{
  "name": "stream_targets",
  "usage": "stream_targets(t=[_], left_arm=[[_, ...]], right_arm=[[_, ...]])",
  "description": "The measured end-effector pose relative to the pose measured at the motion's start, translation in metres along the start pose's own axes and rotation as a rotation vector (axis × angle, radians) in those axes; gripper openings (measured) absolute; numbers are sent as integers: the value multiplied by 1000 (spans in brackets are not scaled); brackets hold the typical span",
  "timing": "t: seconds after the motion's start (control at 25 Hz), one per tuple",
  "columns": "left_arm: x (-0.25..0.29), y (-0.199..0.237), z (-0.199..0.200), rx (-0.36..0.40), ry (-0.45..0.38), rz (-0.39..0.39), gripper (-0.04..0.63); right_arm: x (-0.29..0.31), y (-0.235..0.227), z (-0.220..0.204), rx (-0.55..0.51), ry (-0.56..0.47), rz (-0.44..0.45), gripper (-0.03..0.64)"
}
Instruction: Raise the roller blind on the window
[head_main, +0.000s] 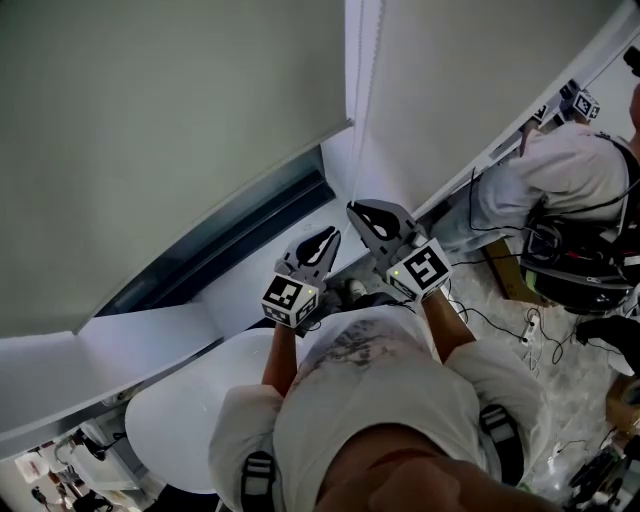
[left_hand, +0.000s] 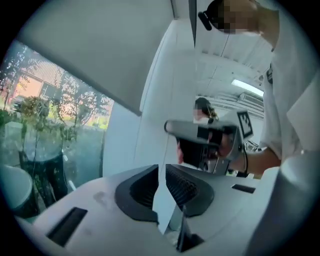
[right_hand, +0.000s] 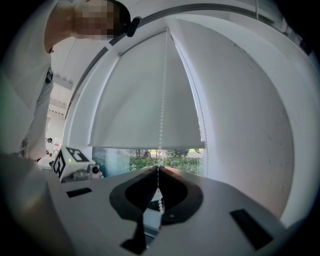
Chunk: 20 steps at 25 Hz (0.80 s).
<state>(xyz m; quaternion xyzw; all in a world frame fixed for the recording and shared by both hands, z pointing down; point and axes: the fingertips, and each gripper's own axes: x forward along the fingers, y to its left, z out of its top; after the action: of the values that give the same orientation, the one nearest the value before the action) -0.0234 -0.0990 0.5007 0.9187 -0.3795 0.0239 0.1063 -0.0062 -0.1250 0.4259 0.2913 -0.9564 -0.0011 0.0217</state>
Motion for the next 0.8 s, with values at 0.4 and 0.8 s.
stream_targets(t=[0.4,0.8], left_arm=[[4,-22,180,184,-216,-85,75],[26,-33,250,209,-279,-113,67]], right_arm=[[3,-4,2,-4,-1,13,64],[8,-7,-2,-15,17,13,63]])
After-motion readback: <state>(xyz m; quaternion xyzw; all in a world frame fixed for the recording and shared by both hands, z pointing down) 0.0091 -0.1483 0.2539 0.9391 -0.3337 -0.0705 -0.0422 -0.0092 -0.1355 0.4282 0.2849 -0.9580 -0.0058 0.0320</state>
